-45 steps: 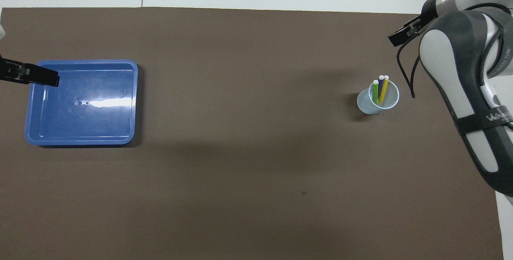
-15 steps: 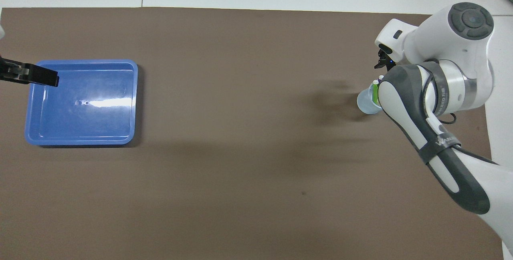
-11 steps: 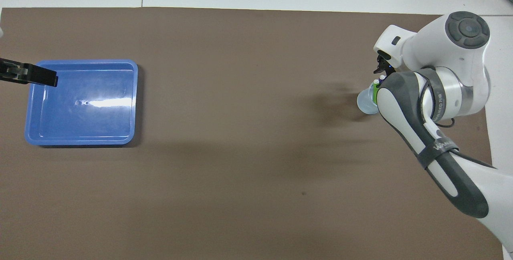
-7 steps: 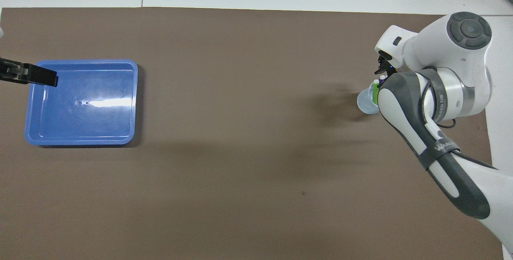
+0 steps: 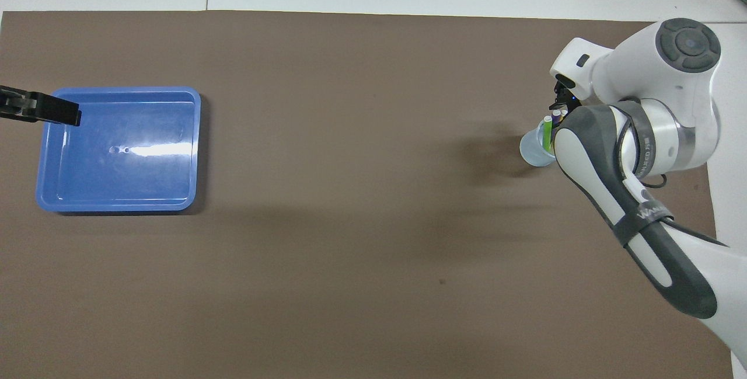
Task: Right arm passes pens to left for tray arrangement
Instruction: 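Lower the right gripper into the cup and grasp the purple pen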
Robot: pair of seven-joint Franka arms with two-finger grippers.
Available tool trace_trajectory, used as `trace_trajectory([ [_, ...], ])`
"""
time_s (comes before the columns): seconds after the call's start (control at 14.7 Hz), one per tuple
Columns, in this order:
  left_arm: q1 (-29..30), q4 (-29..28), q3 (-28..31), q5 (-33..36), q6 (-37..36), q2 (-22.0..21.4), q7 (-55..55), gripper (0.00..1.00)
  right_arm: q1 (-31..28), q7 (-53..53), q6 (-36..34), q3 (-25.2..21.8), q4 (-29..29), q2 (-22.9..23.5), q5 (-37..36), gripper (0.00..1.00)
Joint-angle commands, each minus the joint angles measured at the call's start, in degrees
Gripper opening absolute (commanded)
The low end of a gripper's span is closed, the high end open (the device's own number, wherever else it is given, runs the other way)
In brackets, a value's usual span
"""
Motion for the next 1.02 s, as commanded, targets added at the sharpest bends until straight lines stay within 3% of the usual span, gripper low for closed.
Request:
trace_trajectory([
  [0.0,0.4,-1.7,-0.1,0.3,0.1,-1.8,0.0,1.00,-0.8,1.7,0.0,0.6,-2.5,-2.0,-0.7,0.11],
  [0.27,0.0,-1.5,-0.1,0.3,0.6,-1.8,0.2,1.00,-1.0,2.9,-0.4,0.5,-2.0,-2.0,-0.3,0.00],
  [0.95,-0.6,-1.7,-0.4,0.4,0.9,-1.8,1.5,1.00,-2.6,6.3,-3.6,0.4,-0.7,-3.2,0.3,0.00],
])
